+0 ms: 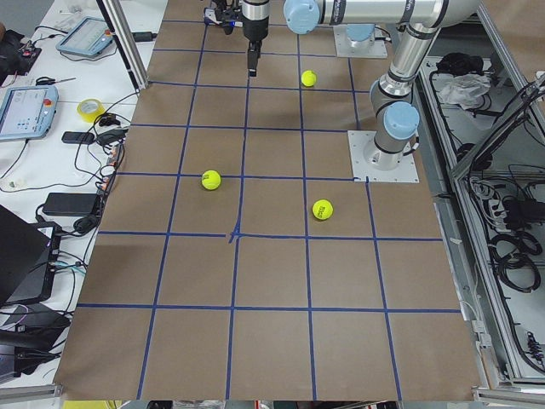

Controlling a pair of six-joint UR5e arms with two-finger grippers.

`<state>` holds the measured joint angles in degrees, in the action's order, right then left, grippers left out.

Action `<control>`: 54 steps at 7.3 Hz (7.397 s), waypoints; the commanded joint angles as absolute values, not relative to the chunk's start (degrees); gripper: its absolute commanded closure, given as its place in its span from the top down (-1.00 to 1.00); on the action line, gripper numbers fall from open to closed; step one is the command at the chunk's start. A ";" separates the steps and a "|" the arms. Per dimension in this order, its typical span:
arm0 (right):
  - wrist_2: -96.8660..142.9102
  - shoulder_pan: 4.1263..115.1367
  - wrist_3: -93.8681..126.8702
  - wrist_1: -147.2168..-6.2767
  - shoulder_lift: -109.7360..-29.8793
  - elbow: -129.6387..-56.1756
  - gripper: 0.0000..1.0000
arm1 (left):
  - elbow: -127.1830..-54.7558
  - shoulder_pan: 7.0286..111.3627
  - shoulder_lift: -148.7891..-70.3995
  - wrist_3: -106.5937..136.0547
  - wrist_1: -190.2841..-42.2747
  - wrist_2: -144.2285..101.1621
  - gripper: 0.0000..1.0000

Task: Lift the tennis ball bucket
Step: 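Lift the can with the right gripper and carry it toward the table center, then lower the can and lay it on its side, opening the right gripper, then raise the right gripper away while the left gripper moves toward the can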

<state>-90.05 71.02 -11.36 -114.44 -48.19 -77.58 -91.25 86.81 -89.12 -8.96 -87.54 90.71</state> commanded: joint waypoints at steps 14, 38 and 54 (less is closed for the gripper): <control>-90.17 99.64 -34.33 -110.30 -63.45 -84.46 0.53 | -90.53 81.32 -88.68 -9.14 -87.54 90.70 1.00; -84.90 118.30 -57.92 -125.51 -54.83 -84.90 1.00 | -91.14 79.80 -88.42 -9.05 -87.45 90.70 1.00; -93.52 91.58 -11.74 -91.60 -89.03 -86.13 1.00 | -99.58 79.45 -110.81 -8.52 -58.54 54.42 1.00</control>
